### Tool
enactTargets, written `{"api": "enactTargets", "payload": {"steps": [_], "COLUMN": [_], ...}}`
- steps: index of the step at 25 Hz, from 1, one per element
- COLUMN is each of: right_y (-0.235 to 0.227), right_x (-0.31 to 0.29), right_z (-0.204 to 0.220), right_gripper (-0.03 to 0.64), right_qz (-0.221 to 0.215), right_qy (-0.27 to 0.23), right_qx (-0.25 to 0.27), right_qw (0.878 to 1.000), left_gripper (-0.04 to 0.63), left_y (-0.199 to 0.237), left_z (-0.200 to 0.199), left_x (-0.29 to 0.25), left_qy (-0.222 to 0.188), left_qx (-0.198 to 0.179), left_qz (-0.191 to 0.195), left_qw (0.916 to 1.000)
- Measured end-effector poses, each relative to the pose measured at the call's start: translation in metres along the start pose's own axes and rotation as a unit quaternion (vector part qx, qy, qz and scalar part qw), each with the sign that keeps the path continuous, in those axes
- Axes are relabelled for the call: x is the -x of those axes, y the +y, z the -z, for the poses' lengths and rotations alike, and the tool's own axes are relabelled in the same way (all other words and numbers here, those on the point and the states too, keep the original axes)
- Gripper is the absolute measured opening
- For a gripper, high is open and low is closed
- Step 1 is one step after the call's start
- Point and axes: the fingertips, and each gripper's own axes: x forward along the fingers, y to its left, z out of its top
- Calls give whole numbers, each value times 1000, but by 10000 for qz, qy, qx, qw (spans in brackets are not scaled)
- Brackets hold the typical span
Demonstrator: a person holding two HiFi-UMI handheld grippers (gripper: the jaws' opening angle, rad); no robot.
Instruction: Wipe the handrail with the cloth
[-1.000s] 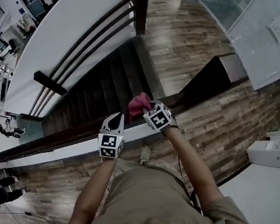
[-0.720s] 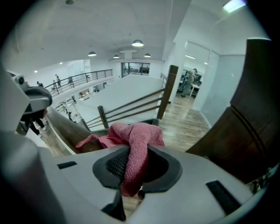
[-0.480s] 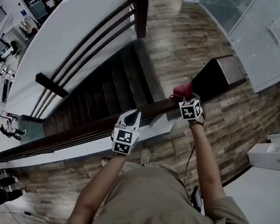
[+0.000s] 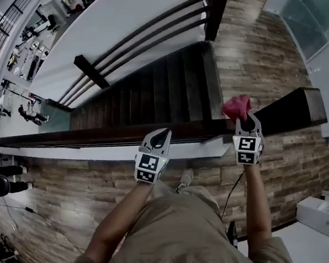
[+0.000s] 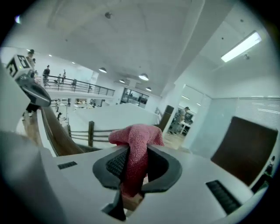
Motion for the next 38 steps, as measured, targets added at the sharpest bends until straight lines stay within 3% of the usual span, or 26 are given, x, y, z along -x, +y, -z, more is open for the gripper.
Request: {"api": "enactTargets", "payload": {"steps": [3,6,9,12,20,24,27,31,38], "right_y": [87,187,295,392,625,753,849,968,1182], "right_x": [-8,-10,-6,9,69,91,94,80,66], "right_z": [-67,-124,-171,-214,-307,-338,-363,-398,-454], "right_gripper": [74,75,75,75,75,75,75,75,75], "right_qz": [-783,-1733,-2765,-3528,-4721,-4958,-4946,-4796,-4598], "right_qy": [-489,-828,-1080,-1376,-1804,-1927,-1972,-1938,-1728], "right_qx": [202,335,527,853,1692,2099,2343,2685,2978], "right_qw": [9955,9808,9535,9216,8461,8204,8134,8126,8186], "left_gripper": [17,17,17,17,17,17,17,17,17], "left_y": [57,112,166,209,339,424,483,561,692], "left_z": [11,23,39,59,111,148,174,210,280], "left_x": [48,103,167,235,410,496,553,620,740], "left_qy": [-37,-76,-123,-190,-465,-646,-721,-661,-345], "left_qx": [170,271,457,645,1058,1115,1114,1301,1318], "left_qz": [-565,-1115,-1749,-2367,-3611,-3823,-3812,-3800,-3627], "left_qw": [9983,9934,9834,9692,9253,9150,9149,9134,9219]}}
